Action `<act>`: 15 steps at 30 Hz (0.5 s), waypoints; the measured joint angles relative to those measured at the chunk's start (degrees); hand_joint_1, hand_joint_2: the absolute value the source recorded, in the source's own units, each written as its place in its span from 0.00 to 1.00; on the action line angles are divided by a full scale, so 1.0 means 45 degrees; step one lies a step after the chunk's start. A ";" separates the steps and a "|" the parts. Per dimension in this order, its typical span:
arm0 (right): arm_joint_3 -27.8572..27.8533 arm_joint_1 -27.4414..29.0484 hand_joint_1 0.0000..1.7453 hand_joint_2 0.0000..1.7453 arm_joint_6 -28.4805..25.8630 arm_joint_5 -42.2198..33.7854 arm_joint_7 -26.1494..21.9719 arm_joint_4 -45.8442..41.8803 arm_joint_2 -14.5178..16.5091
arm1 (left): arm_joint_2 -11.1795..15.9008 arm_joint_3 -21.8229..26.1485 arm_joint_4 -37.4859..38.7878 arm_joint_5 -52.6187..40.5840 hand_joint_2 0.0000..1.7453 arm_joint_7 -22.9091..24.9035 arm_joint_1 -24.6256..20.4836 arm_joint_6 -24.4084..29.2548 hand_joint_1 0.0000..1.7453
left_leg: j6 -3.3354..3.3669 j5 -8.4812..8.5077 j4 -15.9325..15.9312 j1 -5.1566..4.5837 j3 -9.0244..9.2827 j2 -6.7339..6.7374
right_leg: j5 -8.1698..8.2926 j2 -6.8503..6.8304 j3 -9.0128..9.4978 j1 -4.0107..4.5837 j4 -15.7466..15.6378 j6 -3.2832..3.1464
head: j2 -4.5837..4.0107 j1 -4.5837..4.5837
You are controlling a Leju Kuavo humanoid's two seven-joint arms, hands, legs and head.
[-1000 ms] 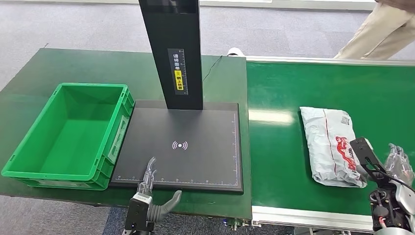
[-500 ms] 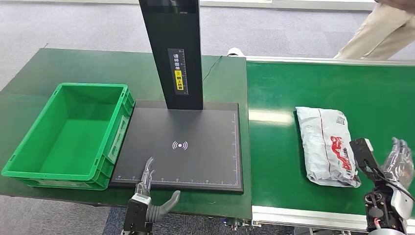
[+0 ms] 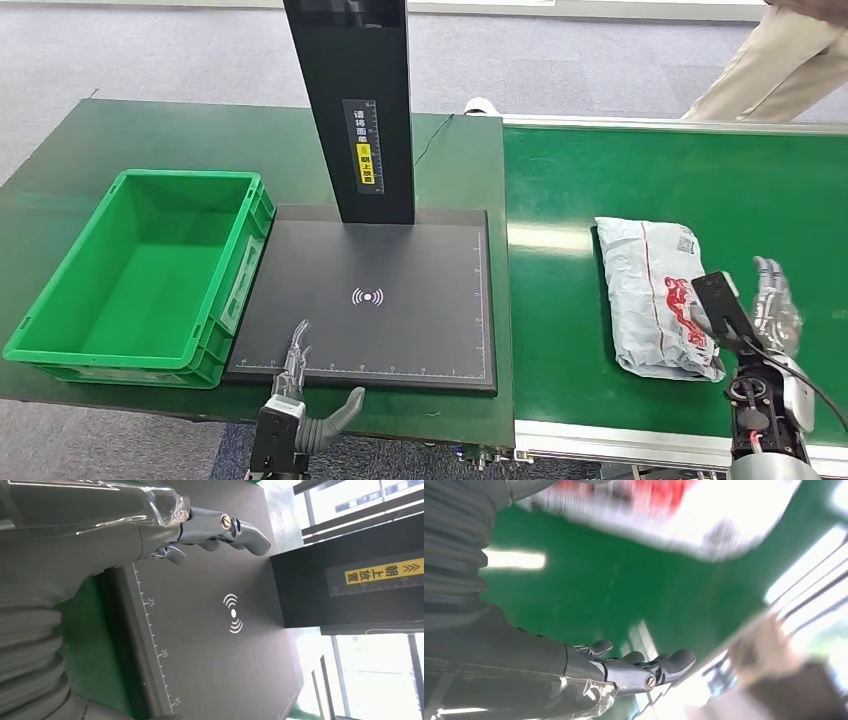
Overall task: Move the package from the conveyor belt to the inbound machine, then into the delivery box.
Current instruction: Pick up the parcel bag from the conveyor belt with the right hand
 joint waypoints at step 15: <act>0.1502 0.0154 0.00 1.00 0.3489 0.1467 0.3010 0.1662 0.0159 | 0.0001 0.0027 0.0551 0.0085 1.00 -0.0163 -0.0458 -0.0550 0.00 | 0.0002 0.0002 0.0000 0.0000 0.0009 0.0000 | -0.0001 -0.0004 0.0005 -0.0001 0.0000 0.0000 | 0.0000 0.0000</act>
